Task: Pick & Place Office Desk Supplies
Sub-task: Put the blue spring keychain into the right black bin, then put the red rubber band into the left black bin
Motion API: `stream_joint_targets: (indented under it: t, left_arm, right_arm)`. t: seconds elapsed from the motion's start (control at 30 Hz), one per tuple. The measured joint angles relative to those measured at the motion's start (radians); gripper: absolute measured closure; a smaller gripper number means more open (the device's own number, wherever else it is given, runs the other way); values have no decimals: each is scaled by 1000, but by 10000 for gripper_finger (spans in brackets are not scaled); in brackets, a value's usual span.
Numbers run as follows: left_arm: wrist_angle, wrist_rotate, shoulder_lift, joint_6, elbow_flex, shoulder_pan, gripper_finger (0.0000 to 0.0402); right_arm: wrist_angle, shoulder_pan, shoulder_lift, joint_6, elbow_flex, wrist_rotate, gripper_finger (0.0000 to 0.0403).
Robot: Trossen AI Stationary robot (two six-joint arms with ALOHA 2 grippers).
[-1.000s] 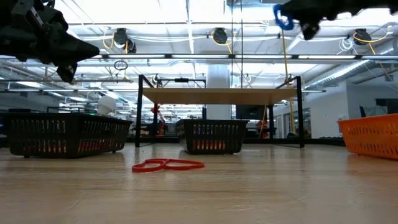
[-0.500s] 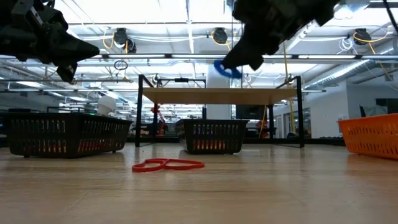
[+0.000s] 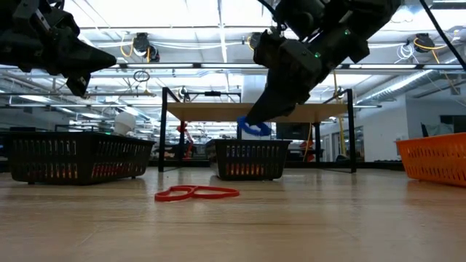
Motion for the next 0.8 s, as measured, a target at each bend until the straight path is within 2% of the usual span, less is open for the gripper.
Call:
stream_joint_targets:
  t: [0.23, 0.37, 0.5, 0.63, 0.8]
  left_arm:
    - [-1, 1, 0, 0, 0, 0, 380]
    - [-1, 1, 0, 0, 0, 0, 380]
    - [0, 1, 0, -3, 0, 0, 380]
    - [0, 1, 0, -3, 0, 0, 380]
    - [-1, 1, 0, -4, 0, 0, 380]
  right_arm:
    - [-12, -15, -24, 53, 0, 1, 213]
    - [-48, -13, -127, 12, 0, -1, 180]
    - [-71, 3, -304, -78, -1, -2, 205]
    - [-111, 16, -518, -161, -10, -58, 262]
    - [-96, 14, -811, -190, -123, -73, 341]
